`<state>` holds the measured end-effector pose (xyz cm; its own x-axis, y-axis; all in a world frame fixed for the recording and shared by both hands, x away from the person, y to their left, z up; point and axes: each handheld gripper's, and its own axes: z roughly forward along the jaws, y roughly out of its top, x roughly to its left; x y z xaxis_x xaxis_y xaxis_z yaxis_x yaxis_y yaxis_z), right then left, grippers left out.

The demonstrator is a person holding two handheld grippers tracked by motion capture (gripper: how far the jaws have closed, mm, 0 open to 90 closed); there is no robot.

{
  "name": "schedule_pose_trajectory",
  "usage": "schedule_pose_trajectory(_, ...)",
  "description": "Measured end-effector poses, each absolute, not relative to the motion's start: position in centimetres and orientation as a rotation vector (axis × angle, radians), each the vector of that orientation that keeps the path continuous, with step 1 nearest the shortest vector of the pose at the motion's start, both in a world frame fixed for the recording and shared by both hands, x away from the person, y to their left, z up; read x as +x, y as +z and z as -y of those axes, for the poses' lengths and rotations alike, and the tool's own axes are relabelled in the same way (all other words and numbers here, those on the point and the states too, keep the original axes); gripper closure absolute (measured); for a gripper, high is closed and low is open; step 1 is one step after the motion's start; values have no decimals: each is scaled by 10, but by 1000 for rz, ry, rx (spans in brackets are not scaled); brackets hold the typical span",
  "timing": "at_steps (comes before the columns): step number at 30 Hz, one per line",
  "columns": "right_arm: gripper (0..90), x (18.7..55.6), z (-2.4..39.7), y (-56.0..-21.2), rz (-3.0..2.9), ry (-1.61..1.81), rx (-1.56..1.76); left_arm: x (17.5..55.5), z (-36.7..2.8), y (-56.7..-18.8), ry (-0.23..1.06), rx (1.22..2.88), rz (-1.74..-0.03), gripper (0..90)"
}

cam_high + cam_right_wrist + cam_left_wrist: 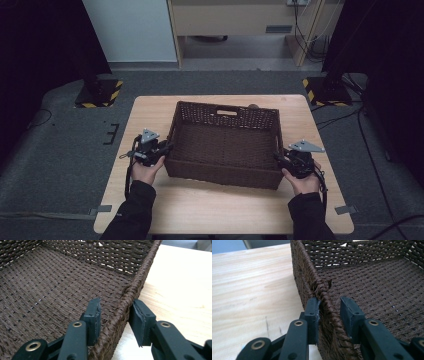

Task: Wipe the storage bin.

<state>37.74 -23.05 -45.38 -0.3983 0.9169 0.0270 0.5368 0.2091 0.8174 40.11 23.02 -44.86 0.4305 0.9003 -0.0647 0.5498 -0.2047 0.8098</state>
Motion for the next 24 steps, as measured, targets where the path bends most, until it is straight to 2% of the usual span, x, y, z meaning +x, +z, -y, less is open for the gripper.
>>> schedule_pose_trajectory(4,597,375,232,-453,-2017,1089,1341,389,-230,-450,557,1862,-1248,672)
schedule_pose_trajectory(7,551,375,234,-448,-1976,1119,1322,387,-230,-451,547,1851,-1252,666)
schedule_pose_trajectory(13,526,391,236,-445,-1992,1097,1309,382,-228,-450,549,1857,-1252,661)
schedule_pose_trajectory(17,551,399,239,-451,-2015,1079,1337,377,-227,-451,547,1855,-1248,650)
schedule_pose_trajectory(21,654,399,239,-452,-2056,1079,1329,375,-225,-450,551,1851,-1249,649)
schedule_pose_trajectory(24,689,398,239,-452,-2063,1074,1331,374,-227,-449,532,1843,-1238,632)
